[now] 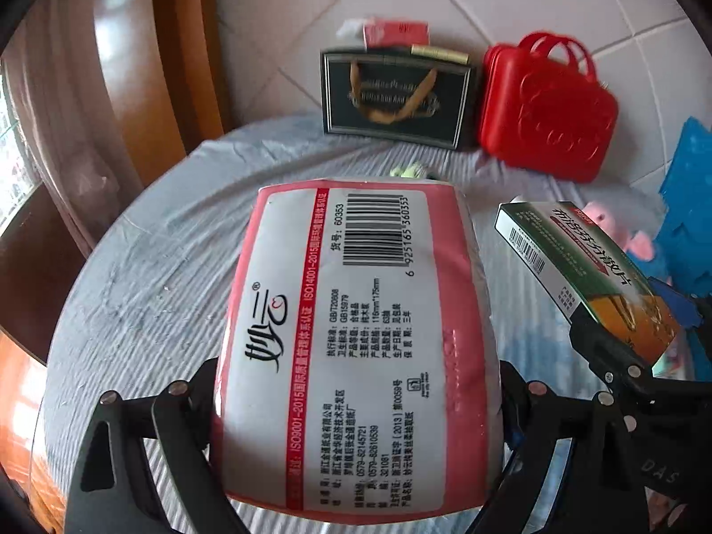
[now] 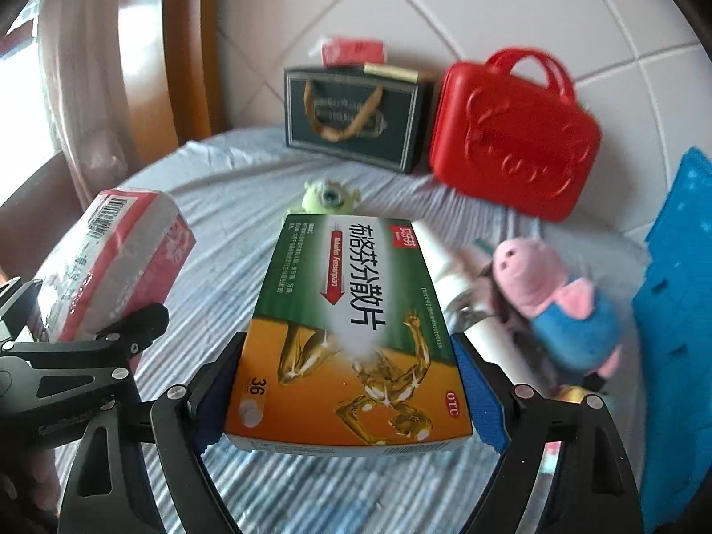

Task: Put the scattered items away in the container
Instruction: 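Lift the tissue pack and medicine box and carry them to the crate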

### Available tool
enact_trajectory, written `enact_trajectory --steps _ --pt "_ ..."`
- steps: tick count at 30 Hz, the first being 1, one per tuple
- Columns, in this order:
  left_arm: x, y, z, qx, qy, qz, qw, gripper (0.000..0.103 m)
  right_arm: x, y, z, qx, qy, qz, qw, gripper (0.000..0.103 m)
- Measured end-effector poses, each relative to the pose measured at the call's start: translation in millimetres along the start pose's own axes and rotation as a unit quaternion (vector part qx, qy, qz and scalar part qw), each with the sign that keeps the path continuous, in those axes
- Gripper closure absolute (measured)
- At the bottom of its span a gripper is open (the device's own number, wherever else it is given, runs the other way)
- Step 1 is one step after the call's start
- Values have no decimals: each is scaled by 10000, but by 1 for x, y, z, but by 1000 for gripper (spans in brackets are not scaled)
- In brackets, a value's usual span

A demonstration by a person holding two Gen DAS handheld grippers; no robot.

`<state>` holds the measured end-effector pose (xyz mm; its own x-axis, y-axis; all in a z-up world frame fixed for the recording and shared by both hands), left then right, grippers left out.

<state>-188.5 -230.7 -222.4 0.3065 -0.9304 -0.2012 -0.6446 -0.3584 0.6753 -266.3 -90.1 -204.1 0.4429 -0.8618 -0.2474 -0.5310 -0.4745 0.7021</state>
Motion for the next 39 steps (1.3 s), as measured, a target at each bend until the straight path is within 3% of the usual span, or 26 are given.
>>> enact_trajectory --steps 12,23,30,35,39 --pt "-50 14 -85 -605 -411 457 9963 12 -40 12 -110 -700 -486 331 9958 16" --pt "-130 27 -141 -1109 -1161 1003 9819 12 -117 7 -197 -1163 -1386 879 9796 16" --pt "-235 29 -171 -1458 -1791 1439 9623 12 -219 -12 -250 -1508 -2104 1301 9571 16" --pt "-342 21 -189 -1727 -2274 1602 9449 12 -317 -43 -278 -1693 -2487 1499 9418 16" --pt "-439 5 -193 -1717 -2578 1616 9370 12 -406 -77 -287 -1701 -2655 1518 9368 16"
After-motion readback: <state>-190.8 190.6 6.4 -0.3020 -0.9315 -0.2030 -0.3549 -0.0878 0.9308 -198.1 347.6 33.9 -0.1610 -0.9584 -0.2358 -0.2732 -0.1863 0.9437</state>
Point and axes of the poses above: each gripper's, at about its wrist camera, not at the fingertips, and z roughly the way its jaws point, x to its left, y to its top, the point moved 2 cm from there along z, roughly the way its jaws point, and after that the axes turned 15 degrees about -y, right-handed, at the moved point
